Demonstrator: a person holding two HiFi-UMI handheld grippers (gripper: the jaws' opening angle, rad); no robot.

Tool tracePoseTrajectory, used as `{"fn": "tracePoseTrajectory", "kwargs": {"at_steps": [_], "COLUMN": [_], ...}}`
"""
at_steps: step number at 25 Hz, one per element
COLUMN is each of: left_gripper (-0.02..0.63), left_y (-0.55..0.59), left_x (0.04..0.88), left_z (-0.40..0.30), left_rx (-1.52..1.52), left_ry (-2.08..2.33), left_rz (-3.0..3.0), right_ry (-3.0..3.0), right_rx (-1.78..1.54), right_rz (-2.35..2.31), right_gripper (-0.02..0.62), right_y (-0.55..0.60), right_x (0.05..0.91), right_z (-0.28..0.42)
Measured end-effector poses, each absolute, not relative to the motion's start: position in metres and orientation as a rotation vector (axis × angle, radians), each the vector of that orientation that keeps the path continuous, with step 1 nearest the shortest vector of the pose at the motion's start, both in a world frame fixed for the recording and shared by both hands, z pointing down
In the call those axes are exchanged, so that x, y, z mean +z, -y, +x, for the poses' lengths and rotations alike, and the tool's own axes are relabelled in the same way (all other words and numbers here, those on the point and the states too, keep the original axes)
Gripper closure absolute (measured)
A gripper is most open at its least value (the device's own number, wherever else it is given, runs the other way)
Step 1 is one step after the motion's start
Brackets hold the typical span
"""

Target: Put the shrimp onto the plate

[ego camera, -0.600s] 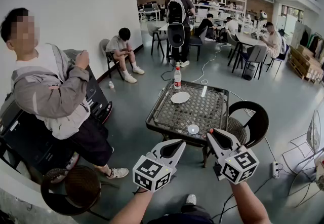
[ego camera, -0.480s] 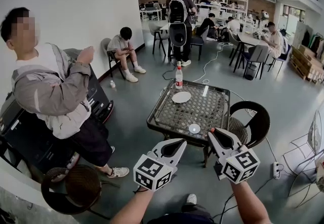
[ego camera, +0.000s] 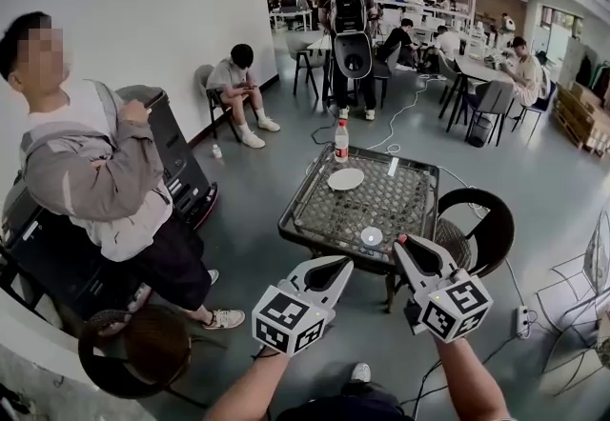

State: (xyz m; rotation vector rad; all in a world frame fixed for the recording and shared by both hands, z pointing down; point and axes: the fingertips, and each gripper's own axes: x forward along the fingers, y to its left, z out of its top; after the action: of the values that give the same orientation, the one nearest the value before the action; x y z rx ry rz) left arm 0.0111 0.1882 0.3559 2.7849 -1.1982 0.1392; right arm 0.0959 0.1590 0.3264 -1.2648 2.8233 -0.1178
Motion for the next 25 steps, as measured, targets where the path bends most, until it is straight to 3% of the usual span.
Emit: {"fn": "tracePoseTrajectory", "kwargs": {"at_steps": [25], "left_gripper": [0.598], "left_y": [-0.089], "left_x": [0.387], "left_z": [0.061], "left_rx": [0.264], "left_ry": [1.313], "left_rz": [2.672], "right_ry": [-2.831], "right_rx": [-0.247], "right_rz": [-1.128], "right_gripper": [0.535], "right_y": [-0.046], "right_x": [0.353], "right_z": [0.159]}}
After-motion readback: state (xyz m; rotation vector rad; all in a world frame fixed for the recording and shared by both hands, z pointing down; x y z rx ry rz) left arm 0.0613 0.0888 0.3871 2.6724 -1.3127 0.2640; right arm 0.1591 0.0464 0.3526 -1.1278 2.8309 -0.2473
